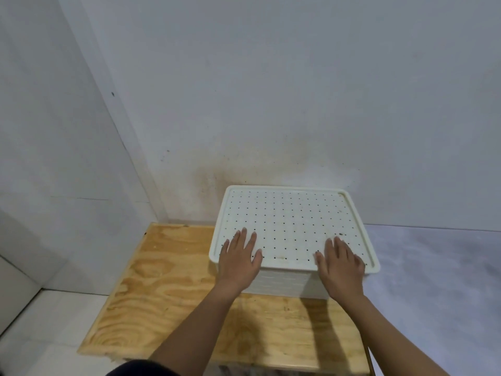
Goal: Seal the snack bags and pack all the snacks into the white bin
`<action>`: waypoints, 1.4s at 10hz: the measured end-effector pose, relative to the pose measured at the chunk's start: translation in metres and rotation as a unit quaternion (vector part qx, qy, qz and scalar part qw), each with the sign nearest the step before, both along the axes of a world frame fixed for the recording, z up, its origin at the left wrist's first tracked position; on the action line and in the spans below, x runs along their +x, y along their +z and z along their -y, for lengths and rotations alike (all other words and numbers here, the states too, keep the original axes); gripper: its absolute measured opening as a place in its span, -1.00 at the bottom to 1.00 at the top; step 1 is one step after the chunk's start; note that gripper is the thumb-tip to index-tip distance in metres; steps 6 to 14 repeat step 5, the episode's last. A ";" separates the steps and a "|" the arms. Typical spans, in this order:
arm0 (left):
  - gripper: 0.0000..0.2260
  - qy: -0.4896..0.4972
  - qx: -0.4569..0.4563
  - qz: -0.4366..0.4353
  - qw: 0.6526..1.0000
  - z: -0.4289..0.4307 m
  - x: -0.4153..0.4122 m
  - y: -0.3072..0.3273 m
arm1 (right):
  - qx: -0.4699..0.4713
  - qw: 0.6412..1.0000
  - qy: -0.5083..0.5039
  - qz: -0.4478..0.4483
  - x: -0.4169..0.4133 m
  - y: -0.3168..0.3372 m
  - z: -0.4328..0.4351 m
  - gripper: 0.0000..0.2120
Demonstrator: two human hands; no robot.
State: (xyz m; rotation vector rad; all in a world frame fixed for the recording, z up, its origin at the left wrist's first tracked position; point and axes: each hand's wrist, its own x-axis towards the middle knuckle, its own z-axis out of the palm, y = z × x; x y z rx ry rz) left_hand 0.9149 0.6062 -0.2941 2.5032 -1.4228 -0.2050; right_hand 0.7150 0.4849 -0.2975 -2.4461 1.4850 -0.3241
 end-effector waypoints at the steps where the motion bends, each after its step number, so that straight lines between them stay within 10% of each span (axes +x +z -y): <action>1: -0.52 -0.010 0.009 -0.007 1.000 0.000 0.002 0.002 | 0.024 0.999 0.018 -0.019 -0.003 0.005 -0.001 -0.09; 5: -0.50 -0.041 -0.143 0.093 0.985 0.008 0.013 -0.033 | 0.000 1.000 0.016 -0.005 0.005 0.000 0.001 0.00; 14: -0.50 -0.041 -0.143 0.093 0.985 0.008 0.013 -0.033 | 0.000 1.000 0.016 -0.005 0.005 0.000 0.001 0.00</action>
